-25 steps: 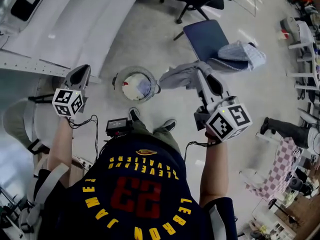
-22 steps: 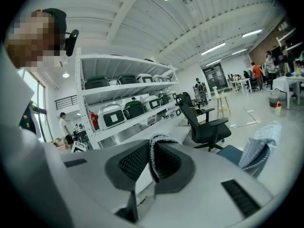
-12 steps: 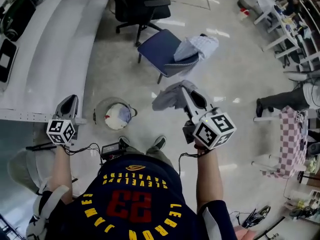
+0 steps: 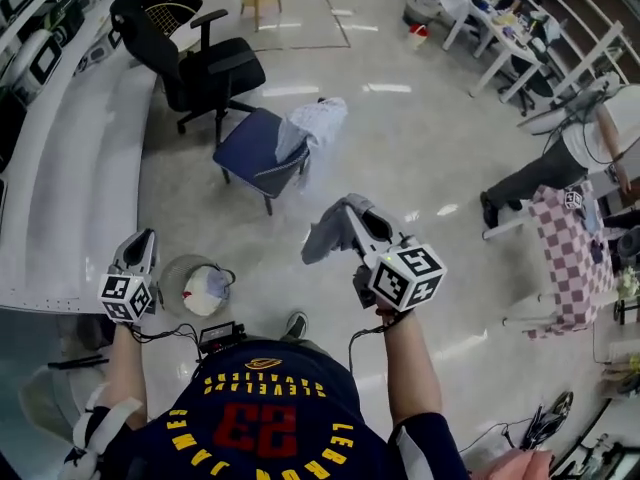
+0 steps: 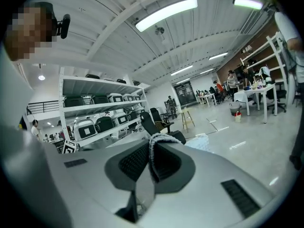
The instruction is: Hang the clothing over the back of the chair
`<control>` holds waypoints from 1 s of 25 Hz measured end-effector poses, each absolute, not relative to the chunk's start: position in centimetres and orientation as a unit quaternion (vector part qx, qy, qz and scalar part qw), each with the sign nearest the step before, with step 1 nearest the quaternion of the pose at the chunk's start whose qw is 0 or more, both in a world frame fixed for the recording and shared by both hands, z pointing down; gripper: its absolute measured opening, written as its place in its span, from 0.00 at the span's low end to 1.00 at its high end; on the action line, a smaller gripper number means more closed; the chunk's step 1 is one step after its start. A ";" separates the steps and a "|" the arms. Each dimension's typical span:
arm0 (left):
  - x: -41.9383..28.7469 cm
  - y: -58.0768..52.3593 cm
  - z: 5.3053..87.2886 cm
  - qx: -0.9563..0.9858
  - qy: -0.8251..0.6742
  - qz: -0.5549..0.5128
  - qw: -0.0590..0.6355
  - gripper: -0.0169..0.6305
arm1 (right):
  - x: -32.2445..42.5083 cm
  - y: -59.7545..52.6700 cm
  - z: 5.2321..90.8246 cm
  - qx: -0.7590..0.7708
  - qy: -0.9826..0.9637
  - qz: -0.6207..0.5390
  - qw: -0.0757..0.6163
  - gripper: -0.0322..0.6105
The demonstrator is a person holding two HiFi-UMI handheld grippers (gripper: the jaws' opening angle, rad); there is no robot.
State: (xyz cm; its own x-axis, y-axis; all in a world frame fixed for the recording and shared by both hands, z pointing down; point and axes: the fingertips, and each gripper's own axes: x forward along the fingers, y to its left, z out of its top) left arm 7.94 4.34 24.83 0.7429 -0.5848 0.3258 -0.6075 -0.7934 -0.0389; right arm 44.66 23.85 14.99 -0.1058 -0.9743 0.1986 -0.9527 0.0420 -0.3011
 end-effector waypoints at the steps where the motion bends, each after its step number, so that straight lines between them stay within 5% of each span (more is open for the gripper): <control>1: 9.2 4.7 25.6 0.935 -0.314 0.161 0.035 0.06 | 45.9 24.5 15.5 -0.673 0.717 -0.179 0.026 0.10; 25: 30.1 -3.9 26.0 0.966 -0.213 0.144 0.036 0.06 | 61.8 20.8 16.3 -0.736 0.652 -0.183 0.026 0.10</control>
